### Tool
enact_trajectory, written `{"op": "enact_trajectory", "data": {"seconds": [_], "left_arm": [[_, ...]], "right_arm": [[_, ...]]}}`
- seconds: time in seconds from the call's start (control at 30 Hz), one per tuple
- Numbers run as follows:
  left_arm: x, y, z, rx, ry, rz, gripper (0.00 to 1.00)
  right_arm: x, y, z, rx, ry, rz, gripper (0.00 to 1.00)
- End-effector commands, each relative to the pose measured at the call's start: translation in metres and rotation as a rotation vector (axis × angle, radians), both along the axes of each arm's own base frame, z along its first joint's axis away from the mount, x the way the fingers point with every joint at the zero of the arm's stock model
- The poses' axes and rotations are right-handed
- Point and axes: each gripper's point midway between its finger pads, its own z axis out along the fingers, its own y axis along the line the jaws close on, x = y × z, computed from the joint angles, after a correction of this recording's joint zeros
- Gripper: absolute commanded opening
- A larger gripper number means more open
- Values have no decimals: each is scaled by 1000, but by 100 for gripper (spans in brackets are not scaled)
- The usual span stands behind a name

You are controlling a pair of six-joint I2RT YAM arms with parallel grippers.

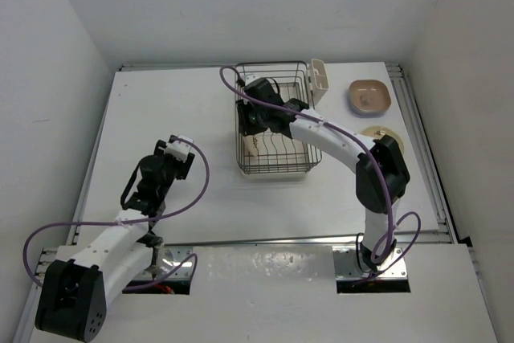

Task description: Unload the plates from the dish rack

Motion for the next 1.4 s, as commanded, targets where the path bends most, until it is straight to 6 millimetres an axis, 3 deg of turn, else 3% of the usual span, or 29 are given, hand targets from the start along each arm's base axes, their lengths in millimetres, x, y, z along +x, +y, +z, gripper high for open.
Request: {"op": "enact_trajectory", "data": {"seconds": [0.0,0.13,0.27,0.43,0.47,0.5,0.8,0.93,1.03,1.07,1.13,1.17,1.23,1.27,1.3,1.37], "left_arm": [[9,-4,25,-31,-67,6,63],[9,-4,25,-32,-66,8,64],[9,-5,26,-31,-66,4,64],[10,-5,24,-29,-60,4,64],[11,-5,23,-29,-57,6,64],[11,-5,23,-27,-59,5,64],[13,-2,20,-9,-52,17,65],[13,-2,19,-11,-49,17,65],[13,-3,19,-22,-49,19,65],[13,-3,19,-24,-50,19,65],[13,-3,19,-27,-50,23,65],[14,-2,20,-31,-54,27,65],[14,-2,21,-31,-59,30,65],[14,-1,21,-29,-59,33,65],[14,-1,21,-27,-60,37,65],[14,1,20,-27,-65,48,65]], "right_arm": [[9,5,12,11,-34,-21,28],[10,3,14,40,-8,-45,15],[11,0,32,95,-13,-75,1],[16,-10,84,249,-42,-140,0],[17,-15,86,270,-40,-155,0],[17,-18,104,315,-70,-164,0],[16,-47,163,573,-84,-163,0],[15,-77,198,624,-154,-187,0],[19,-121,215,554,-266,-274,0],[19,-139,206,462,-284,-299,0],[26,-191,209,314,-361,-432,0],[21,-215,193,168,-348,-453,0],[22,-275,189,-18,-364,-600,0],[14,-299,168,-167,-297,-607,0],[11,-335,163,-276,-278,-694,0],[0,-365,125,-438,-130,-702,0]]}}
